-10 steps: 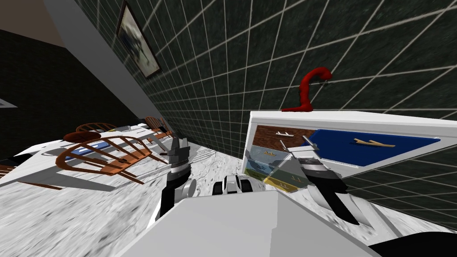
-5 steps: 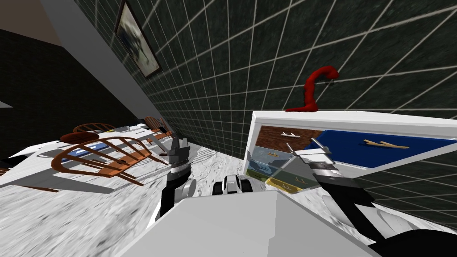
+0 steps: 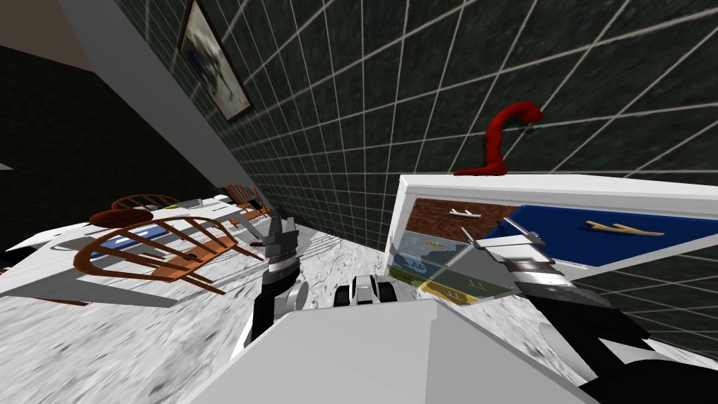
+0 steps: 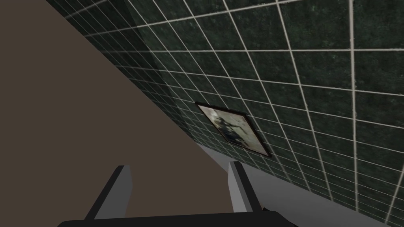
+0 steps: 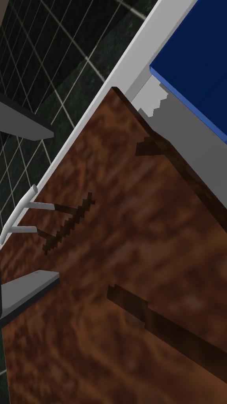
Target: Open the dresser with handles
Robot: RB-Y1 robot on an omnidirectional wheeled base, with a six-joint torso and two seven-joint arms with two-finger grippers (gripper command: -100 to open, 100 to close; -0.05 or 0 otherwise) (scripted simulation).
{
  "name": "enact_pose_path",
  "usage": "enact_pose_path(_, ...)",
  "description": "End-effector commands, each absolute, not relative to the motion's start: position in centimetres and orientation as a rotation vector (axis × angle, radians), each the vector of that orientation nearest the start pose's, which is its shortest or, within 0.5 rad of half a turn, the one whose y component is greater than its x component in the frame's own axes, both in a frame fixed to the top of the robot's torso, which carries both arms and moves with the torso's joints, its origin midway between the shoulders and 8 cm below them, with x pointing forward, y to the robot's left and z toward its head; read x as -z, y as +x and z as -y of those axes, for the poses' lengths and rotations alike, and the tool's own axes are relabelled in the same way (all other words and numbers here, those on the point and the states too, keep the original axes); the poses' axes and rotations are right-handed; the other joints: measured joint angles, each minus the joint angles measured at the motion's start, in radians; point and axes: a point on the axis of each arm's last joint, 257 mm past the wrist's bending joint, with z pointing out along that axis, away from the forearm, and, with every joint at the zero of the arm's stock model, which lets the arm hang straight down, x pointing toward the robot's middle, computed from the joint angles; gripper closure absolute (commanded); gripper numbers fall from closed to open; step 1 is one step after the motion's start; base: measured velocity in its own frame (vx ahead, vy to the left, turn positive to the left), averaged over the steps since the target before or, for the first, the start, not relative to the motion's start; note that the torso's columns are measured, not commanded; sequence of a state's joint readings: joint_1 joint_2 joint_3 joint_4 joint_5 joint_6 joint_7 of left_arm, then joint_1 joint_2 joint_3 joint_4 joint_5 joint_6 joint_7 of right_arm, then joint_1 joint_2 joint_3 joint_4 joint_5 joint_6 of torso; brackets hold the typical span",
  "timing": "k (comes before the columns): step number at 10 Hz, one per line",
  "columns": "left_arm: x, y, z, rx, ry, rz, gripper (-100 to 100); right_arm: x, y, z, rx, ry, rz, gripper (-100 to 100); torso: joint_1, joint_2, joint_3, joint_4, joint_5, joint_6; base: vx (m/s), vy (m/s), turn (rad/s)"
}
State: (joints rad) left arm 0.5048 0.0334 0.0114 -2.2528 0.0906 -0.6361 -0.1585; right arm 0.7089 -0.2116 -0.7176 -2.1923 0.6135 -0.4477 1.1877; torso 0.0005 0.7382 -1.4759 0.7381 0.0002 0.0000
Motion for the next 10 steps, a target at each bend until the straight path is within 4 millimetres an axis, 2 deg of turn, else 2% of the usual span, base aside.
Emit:
enact_pose_path(1,-3.6,32.3,-29.0,1.215,-0.554,-0.543,0,2.8,26.9,49.8,1.044,-0.547,-1.247,-100,0.0,0.0,0.0,0.0,0.0,0.0,0.018,0.043,-0.005)
enact_pose_path(7,-3.6,32.3,-29.0,1.215,-0.554,-0.543,0,0.9,24.8,52.2,1.191,-0.648,-1.329,-100,-0.001,0.0,0.0,0.0,0.0,0.0,0.031,0.065,-0.01)
enact_pose_path(10,-3.6,32.3,-29.0,1.215,-0.554,-0.543,0,0.7,24.6,52.4,1.209,-0.663,-1.337,-100,-0.001,0.0,0.0,0.0,0.0,0.0,0.016,0.042,-0.006)
